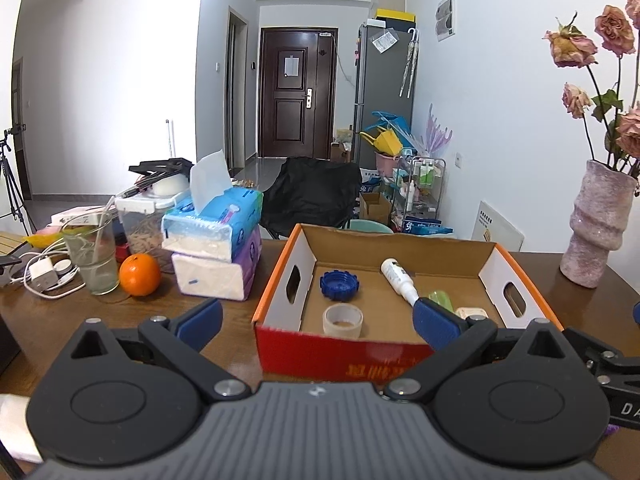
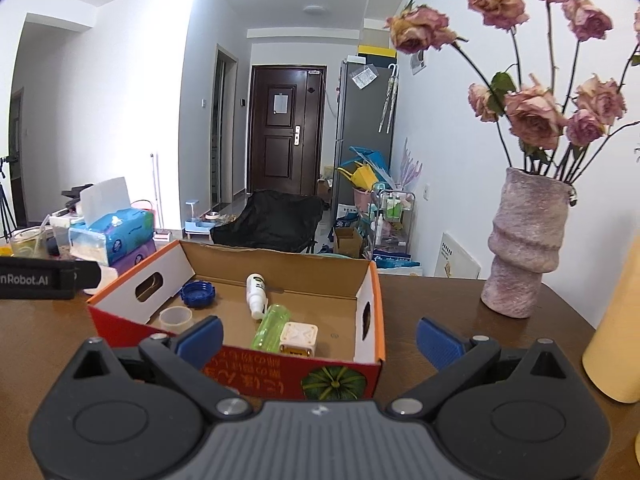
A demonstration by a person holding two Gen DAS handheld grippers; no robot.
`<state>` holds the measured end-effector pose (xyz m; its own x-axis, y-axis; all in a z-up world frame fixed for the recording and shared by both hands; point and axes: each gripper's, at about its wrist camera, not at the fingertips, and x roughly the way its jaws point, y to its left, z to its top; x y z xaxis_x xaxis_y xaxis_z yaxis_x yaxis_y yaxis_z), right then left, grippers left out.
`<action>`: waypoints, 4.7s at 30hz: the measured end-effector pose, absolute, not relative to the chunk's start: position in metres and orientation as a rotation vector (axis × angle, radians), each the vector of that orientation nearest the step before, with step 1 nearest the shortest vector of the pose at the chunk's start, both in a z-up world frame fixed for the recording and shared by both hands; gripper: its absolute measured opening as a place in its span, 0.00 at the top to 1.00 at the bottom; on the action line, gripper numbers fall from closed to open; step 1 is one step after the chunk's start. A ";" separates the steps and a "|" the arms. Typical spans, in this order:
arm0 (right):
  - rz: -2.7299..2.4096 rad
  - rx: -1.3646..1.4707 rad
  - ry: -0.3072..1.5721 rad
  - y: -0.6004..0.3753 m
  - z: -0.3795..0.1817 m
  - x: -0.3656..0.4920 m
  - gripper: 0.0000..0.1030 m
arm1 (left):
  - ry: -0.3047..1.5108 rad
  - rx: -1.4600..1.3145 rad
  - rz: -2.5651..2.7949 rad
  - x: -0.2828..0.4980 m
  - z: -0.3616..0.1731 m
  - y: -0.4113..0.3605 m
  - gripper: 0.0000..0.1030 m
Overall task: Organize rigid objects
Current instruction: 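Withdraw both open grippers from the box back over the table, then grasp the white tissue pack with the left gripper while the right grasps the purple cap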
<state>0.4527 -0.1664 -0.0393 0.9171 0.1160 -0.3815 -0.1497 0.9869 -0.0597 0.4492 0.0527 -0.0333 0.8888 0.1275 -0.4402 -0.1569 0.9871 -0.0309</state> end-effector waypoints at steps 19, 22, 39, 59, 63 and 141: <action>0.137 -0.109 0.393 -0.182 -0.040 0.368 0.00 | 0.497 -0.075 0.150 0.365 -0.028 0.056 0.00; 0.130 -0.111 0.400 -0.188 -0.043 0.356 0.00 | 0.507 -0.077 0.152 0.354 -0.030 0.057 0.00; 0.070 -0.082 0.456 -0.221 -0.062 0.305 0.00 | 0.557 -0.099 0.153 0.301 -0.049 0.060 0.00; 0.024 -0.058 0.481 -0.256 -0.078 0.303 0.00 | 0.567 -0.132 0.263 0.274 -0.055 0.094 0.00; 0.022 -0.061 0.494 -0.261 -0.086 0.318 0.00 | 0.566 -0.143 0.290 0.275 -0.057 0.104 0.00; -0.100 0.061 0.551 -0.290 -0.139 0.457 0.48 | 0.667 -0.086 0.476 0.364 -0.135 0.275 0.00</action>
<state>0.4568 -0.2901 -0.1394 0.8471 -0.0783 -0.5257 0.1111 0.9933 0.0311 0.3636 0.2755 -0.1350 0.6828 0.3968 -0.6134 -0.4513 0.8894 0.0730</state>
